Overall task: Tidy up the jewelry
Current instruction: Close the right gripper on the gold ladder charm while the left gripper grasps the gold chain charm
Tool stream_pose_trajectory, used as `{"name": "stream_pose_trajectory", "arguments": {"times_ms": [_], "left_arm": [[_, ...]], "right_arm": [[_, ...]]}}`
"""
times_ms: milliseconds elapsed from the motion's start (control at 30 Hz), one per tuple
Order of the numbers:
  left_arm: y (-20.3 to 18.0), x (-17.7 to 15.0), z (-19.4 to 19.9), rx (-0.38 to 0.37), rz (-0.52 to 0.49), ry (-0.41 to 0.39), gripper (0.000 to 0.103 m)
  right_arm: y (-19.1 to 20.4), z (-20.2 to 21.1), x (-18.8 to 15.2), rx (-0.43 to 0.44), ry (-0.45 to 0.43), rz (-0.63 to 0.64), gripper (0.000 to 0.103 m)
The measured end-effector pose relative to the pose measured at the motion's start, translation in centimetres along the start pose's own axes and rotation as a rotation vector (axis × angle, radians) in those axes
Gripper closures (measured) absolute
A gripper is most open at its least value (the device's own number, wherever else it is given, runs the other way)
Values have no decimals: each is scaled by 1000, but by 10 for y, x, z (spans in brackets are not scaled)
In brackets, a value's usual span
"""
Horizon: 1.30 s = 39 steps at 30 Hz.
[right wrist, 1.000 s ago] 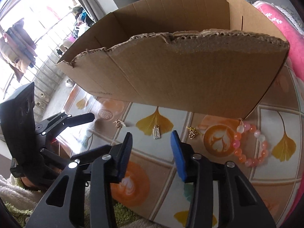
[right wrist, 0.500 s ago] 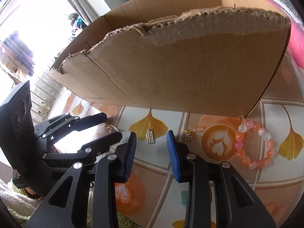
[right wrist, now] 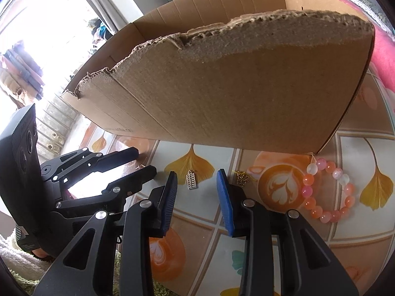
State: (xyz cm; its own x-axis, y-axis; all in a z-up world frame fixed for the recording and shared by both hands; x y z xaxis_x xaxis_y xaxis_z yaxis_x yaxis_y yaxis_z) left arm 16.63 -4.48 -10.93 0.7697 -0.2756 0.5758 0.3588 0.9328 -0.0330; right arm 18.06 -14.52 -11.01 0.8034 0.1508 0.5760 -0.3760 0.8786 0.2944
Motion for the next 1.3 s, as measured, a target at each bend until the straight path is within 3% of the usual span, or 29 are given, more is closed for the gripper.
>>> {"name": "stream_pose_trajectory", "arguments": {"times_ms": [233, 833, 1300], "left_arm": [[-11, 1, 0, -2, -12, -7, 85], [17, -11, 10, 23, 78, -15, 86], [17, -11, 11, 24, 73, -22, 86]], "right_arm": [[-3, 2, -1, -17, 1, 0, 70], [25, -4, 3, -84, 0, 147, 70], [29, -9, 7, -201, 8, 250, 90]]}}
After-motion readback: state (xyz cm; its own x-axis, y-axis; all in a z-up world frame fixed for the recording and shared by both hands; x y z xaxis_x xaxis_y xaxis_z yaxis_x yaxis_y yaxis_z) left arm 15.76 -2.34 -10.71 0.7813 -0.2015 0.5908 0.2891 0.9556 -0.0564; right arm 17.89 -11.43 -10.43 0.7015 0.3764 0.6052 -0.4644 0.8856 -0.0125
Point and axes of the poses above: each gripper's, at about its wrist camera, not at the fingertips, and z roughly against the way its jaws point, y to its left, x to its top, the point moved 9 cm from there along -z, roughly the way its jaws point, and after that the axes turned 4 degrees about z, right-handed, at the moved point
